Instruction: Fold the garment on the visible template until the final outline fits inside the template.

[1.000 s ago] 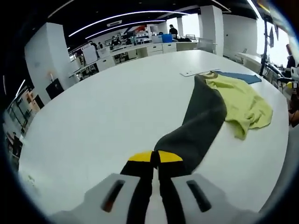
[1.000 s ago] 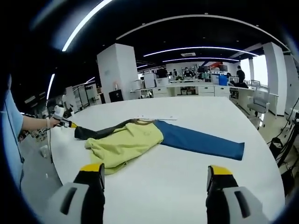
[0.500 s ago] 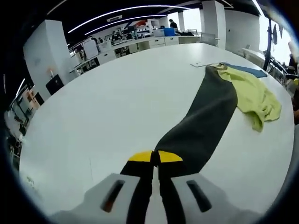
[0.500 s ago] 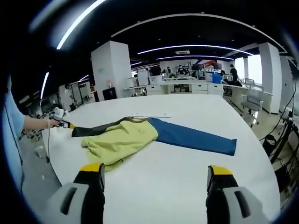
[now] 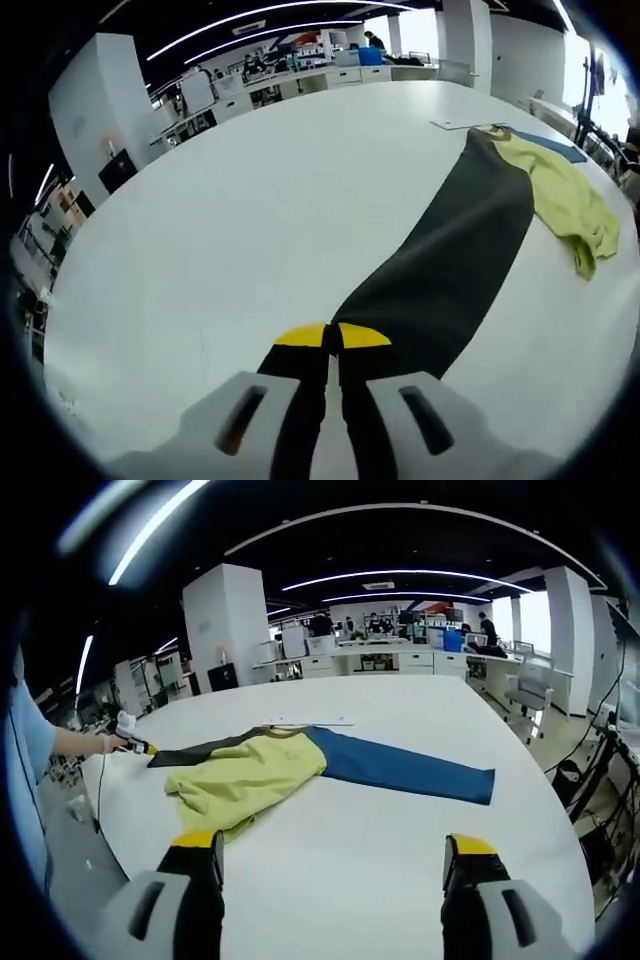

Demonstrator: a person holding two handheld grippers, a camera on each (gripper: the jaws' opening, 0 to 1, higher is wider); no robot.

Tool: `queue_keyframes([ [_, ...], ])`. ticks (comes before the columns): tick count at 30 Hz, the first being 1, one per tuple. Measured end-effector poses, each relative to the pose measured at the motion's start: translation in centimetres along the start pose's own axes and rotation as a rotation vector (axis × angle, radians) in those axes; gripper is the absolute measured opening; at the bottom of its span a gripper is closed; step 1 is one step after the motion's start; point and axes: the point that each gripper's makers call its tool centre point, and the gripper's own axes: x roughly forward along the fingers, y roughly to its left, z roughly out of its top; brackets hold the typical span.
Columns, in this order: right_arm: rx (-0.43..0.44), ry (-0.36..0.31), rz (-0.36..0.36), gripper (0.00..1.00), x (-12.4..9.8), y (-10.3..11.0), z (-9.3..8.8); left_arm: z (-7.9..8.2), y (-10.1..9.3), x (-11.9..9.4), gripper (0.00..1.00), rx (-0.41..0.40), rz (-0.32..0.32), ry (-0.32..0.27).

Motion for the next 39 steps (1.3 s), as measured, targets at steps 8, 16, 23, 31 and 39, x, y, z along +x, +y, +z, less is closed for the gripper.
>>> queue_keyframes([
  [8, -0.008, 0.031, 0.005, 0.91, 1.0, 0.2, -0.2, 1.2, 2.3, 1.9, 0.0, 0.02, 0.025, 0.019],
  [16, -0.009, 0.042, 0.01, 0.91, 1.4, 0.5, -0.3, 1.0, 3.3, 3.2, 0.0, 0.014, 0.023, 0.027],
  [23, -0.008, 0.038, 0.014, 0.92, 1.7, 0.7, 0.1, 1.3, 3.6, 3.5, 0.0, 0.022, 0.025, 0.028],
  [31, -0.012, 0.04, 0.022, 0.92, 1.9, 1.0, 0.0, 1.1, 3.6, 3.4, 0.0, 0.019, 0.022, 0.022],
  [39, -0.003, 0.031, 0.019, 0.92, 1.4, 1.0, -0.1, 2.2, 2.9, 2.4, 0.27, 0.033, -0.023, -0.063],
])
